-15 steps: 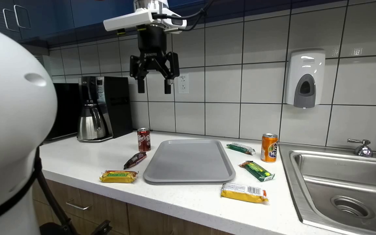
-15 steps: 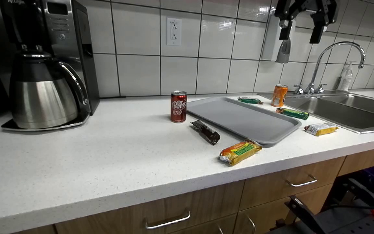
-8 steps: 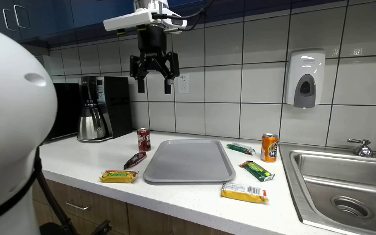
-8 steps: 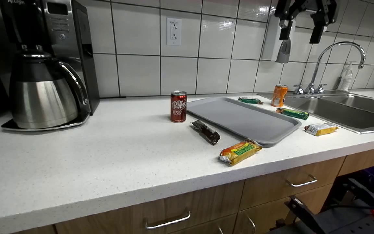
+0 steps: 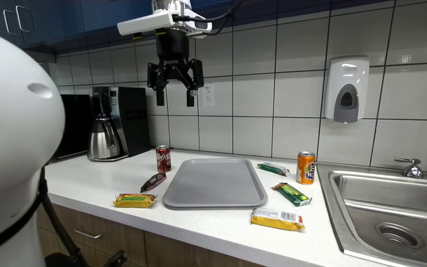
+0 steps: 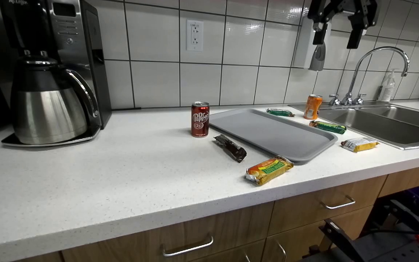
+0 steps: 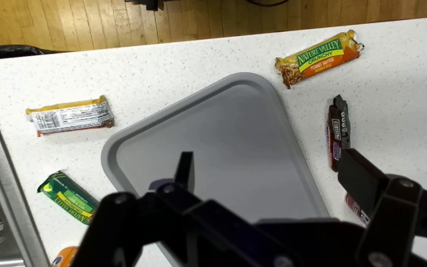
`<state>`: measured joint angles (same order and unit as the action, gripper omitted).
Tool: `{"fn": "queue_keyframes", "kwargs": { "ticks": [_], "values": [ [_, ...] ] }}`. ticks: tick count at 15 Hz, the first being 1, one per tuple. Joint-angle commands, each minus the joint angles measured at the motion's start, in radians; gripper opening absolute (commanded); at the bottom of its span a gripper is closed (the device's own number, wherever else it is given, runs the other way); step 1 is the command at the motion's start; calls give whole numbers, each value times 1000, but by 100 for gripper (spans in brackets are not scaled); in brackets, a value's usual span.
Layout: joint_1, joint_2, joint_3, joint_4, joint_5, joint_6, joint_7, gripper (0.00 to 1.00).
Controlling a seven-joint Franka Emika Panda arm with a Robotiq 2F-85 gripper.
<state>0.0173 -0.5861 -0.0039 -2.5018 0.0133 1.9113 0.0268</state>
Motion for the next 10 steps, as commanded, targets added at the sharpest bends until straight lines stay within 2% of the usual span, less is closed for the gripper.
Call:
{"fn": "queue_keyframes", "kwargs": {
  "ticks": [1, 10],
  "values": [
    [-7, -1, 8, -2, -2, 2, 1, 100],
    [-8, 3, 9, -10, -1, 2, 7, 100]
  ]
}}
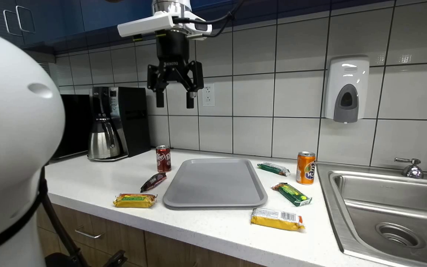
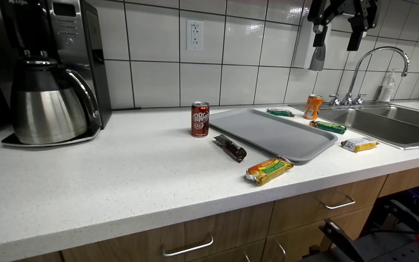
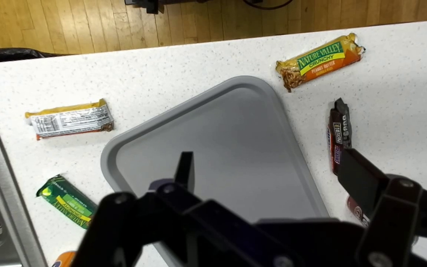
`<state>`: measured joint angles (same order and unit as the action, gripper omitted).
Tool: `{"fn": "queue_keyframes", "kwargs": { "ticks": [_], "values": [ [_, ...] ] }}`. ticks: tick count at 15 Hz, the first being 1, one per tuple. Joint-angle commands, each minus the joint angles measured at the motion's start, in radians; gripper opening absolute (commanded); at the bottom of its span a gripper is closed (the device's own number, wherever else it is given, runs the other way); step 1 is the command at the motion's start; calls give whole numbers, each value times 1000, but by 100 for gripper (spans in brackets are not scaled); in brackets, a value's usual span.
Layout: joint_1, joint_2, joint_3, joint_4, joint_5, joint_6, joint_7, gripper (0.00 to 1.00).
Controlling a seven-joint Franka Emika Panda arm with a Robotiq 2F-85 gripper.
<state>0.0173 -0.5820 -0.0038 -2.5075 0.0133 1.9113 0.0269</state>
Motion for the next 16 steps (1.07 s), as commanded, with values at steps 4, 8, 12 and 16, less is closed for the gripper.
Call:
{"fn": "queue_keyframes", "kwargs": {
  "ticks": [4, 8, 12, 16],
  "values": [
    [-12, 1, 11, -12, -8, 3, 12, 100],
    [-15, 7, 8, -19, -7, 3, 16, 100],
    [-19, 9, 5, -28, -7, 3, 17, 100],
    [-21, 9, 0, -33, -8, 2, 14, 100]
  ]
}}
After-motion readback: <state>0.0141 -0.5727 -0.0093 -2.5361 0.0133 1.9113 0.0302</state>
